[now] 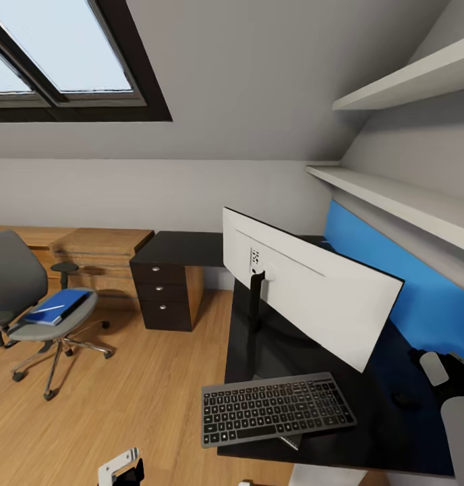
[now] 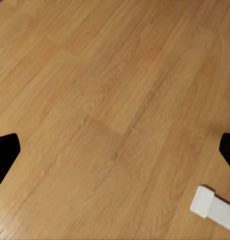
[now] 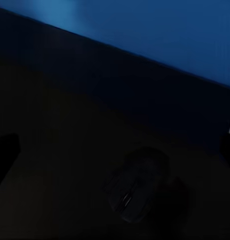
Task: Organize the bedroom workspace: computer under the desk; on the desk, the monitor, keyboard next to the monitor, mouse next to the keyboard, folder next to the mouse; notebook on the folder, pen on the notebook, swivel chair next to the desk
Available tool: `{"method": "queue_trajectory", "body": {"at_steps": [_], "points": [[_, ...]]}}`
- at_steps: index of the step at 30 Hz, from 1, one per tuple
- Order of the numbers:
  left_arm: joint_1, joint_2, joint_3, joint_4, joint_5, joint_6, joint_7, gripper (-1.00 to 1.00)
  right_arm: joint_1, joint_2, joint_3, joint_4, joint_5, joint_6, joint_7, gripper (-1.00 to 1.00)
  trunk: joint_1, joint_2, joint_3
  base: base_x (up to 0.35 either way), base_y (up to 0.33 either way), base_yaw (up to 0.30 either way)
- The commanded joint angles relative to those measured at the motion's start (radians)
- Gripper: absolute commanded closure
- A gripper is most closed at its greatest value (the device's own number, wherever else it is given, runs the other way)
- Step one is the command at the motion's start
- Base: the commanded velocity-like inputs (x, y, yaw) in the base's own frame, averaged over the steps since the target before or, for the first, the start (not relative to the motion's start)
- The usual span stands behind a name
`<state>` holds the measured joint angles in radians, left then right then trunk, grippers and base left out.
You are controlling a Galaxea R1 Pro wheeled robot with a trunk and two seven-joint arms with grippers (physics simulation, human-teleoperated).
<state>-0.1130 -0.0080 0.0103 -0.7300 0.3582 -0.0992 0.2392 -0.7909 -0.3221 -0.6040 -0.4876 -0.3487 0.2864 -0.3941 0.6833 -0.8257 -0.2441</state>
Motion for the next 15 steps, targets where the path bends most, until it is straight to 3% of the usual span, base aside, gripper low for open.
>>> {"method": "queue_trajectory", "body": {"at_steps": [1, 6, 15], "points": [[-0.001, -0.001, 0.001, -0.001, 0.009, -0.004, 0.001, -1.0, -0.001, -0.001, 0.0, -0.002, -0.009, 0.003, -0.005, -1.0, 0.0, -0.001, -0.001, 0.038, 0.0, 0.0], [-0.001, -0.001, 0.004, -0.005, 0.012, -0.004, 0.002, -1.0, -0.001, -0.002, 0.0, -0.002, -0.01, 0.002, -0.005, -1.0, 0.0, -0.001, -0.001, 0.015, 0.0, 0.0], [-0.001, 0.001, 0.0, -0.032, 0.013, 0.008, 0.004, -1.0, -0.001, -0.016, 0.0, -0.002, -0.009, 0.002, -0.005, -1.0, 0.035, -0.064, -0.03, 0.002, 0.0, 0.0]]}}
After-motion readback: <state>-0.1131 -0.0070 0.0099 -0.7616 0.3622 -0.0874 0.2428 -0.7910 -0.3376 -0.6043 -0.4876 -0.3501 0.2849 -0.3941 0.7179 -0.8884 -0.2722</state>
